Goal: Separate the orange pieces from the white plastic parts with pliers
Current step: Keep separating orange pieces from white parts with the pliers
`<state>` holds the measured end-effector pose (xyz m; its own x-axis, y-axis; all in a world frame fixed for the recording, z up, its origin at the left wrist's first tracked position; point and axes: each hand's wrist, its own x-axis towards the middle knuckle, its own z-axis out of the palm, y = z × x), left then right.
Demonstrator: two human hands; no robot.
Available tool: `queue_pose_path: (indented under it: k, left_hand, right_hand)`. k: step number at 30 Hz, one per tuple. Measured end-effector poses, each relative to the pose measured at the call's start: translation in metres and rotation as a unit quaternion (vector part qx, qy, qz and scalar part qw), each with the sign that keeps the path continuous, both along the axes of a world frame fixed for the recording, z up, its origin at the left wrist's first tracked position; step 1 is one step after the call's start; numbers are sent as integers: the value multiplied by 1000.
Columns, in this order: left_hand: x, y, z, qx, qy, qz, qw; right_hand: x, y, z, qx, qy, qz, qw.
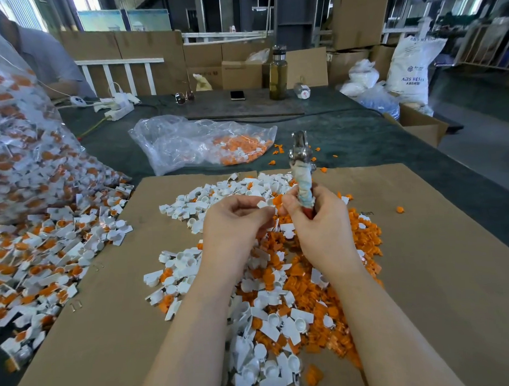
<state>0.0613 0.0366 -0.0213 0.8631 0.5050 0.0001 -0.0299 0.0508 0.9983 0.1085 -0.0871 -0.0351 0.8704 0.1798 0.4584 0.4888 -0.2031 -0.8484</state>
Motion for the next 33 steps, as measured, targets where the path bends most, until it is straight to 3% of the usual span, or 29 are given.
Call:
queue_pose_path:
  k: [13, 21, 33]
  left_hand:
    - [-5, -6, 5, -56, -40, 1, 998]
    - [-3, -10, 4, 42, -61, 46, 996]
    - [-3, -11, 4, 129, -83, 42, 987]
  right_hand:
    - [-1, 4, -5, -37, -51, -47, 997]
    - [-2, 5, -4, -55, -76, -67, 993]
    - [0, 3, -2, -32, -34, -58, 997]
